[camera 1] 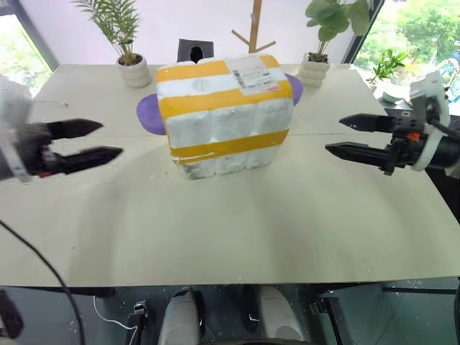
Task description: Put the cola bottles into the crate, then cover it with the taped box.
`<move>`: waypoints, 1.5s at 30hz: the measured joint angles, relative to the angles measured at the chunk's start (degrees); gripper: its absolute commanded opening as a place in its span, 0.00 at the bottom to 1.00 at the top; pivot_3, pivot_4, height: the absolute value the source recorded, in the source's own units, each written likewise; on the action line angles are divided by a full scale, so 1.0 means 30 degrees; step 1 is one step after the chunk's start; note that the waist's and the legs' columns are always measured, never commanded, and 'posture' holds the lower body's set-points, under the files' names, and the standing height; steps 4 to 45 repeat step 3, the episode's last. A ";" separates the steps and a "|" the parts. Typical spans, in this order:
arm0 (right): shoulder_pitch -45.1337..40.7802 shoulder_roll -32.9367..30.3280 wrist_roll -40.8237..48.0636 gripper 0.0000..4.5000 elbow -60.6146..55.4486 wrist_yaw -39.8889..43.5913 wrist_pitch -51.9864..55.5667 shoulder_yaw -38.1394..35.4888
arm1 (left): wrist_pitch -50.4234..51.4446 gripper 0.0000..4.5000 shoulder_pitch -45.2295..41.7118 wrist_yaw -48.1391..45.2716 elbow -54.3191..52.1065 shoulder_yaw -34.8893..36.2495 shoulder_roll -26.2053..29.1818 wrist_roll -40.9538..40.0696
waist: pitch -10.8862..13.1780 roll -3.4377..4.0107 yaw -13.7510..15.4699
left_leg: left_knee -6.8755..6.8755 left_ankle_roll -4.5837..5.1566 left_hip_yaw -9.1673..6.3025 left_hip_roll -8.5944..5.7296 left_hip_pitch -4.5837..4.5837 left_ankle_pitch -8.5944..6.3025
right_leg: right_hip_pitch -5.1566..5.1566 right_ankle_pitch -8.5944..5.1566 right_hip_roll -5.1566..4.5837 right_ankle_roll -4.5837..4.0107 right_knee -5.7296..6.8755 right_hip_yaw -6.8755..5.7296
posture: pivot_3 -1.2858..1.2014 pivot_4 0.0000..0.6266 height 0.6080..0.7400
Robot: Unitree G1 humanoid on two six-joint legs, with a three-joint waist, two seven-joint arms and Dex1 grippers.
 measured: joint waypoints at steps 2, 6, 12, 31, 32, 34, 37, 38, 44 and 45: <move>-0.0509 0.0004 -0.0297 1.00 0.0358 0.0430 -0.0209 0.0484 | -0.0419 0.99 0.0742 -0.1478 0.0790 -0.0492 0.1087 -0.0376 | 0.0001 0.0000 -0.0015 | -0.0009 -0.0001 0.0011 0.0005 -0.0008 0.0000 | -0.0025 -0.0007 -0.0001 -0.0015 0.0002 0.0002 | 0.52 0.24 1.00; -0.0784 0.0011 -0.0450 1.00 0.0574 0.0635 -0.0334 0.0713 | -0.0675 0.99 0.0814 -0.2151 0.1196 -0.0949 0.1630 -0.0427 | 0.0002 0.0001 -0.0013 | -0.0009 -0.0002 0.0018 0.0007 -0.0010 0.0000 | -0.0034 -0.0010 -0.0001 -0.0022 0.0005 0.0002 | 0.52 0.24 1.00; -0.0784 0.0011 -0.0450 1.00 0.0574 0.0635 -0.0334 0.0713 | -0.0675 0.99 0.0814 -0.2151 0.1196 -0.0949 0.1630 -0.0427 | 0.0002 0.0001 -0.0013 | -0.0009 -0.0002 0.0018 0.0007 -0.0010 0.0000 | -0.0034 -0.0010 -0.0001 -0.0022 0.0005 0.0002 | 0.52 0.24 1.00; -0.0784 0.0011 -0.0450 1.00 0.0574 0.0635 -0.0334 0.0713 | -0.0675 0.99 0.0814 -0.2151 0.1196 -0.0949 0.1630 -0.0427 | 0.0002 0.0001 -0.0013 | -0.0009 -0.0002 0.0018 0.0007 -0.0010 0.0000 | -0.0034 -0.0010 -0.0001 -0.0022 0.0005 0.0002 | 0.52 0.24 1.00; -0.0784 0.0011 -0.0450 1.00 0.0574 0.0635 -0.0334 0.0713 | -0.0675 0.99 0.0814 -0.2151 0.1196 -0.0949 0.1630 -0.0427 | 0.0002 0.0001 -0.0013 | -0.0009 -0.0002 0.0018 0.0007 -0.0010 0.0000 | -0.0034 -0.0010 -0.0001 -0.0022 0.0005 0.0002 | 0.52 0.24 1.00; -0.0784 0.0011 -0.0450 1.00 0.0574 0.0635 -0.0334 0.0713 | -0.0675 0.99 0.0814 -0.2151 0.1196 -0.0949 0.1630 -0.0427 | 0.0002 0.0001 -0.0013 | -0.0009 -0.0002 0.0018 0.0007 -0.0010 0.0000 | -0.0034 -0.0010 -0.0001 -0.0022 0.0005 0.0002 | 0.52 0.24 1.00; -0.0784 0.0011 -0.0450 1.00 0.0574 0.0635 -0.0334 0.0713 | -0.0675 0.99 0.0814 -0.2151 0.1196 -0.0949 0.1630 -0.0427 | 0.0002 0.0001 -0.0013 | -0.0009 -0.0002 0.0018 0.0007 -0.0010 0.0000 | -0.0034 -0.0010 -0.0001 -0.0022 0.0005 0.0002 | 0.52 0.24 1.00; -0.0784 0.0011 -0.0450 1.00 0.0574 0.0635 -0.0334 0.0713 | -0.0675 0.99 0.0814 -0.2151 0.1196 -0.0949 0.1630 -0.0427 | 0.0002 0.0001 -0.0013 | -0.0009 -0.0002 0.0018 0.0007 -0.0010 0.0000 | -0.0034 -0.0010 -0.0001 -0.0022 0.0005 0.0002 | 0.52 0.24 1.00; -0.0784 0.0011 -0.0450 1.00 0.0574 0.0635 -0.0334 0.0713 | -0.0675 0.99 0.0814 -0.2151 0.1196 -0.0949 0.1630 -0.0427 | 0.0002 0.0001 -0.0013 | -0.0009 -0.0002 0.0018 0.0007 -0.0010 0.0000 | -0.0034 -0.0010 -0.0001 -0.0022 0.0005 0.0002 | 0.52 0.24 1.00; -0.0784 0.0011 -0.0450 1.00 0.0574 0.0635 -0.0334 0.0713 | -0.0675 0.99 0.0814 -0.2151 0.1196 -0.0949 0.1630 -0.0427 | 0.0002 0.0001 -0.0013 | -0.0009 -0.0002 0.0018 0.0007 -0.0010 0.0000 | -0.0034 -0.0010 -0.0001 -0.0022 0.0005 0.0002 | 0.52 0.24 1.00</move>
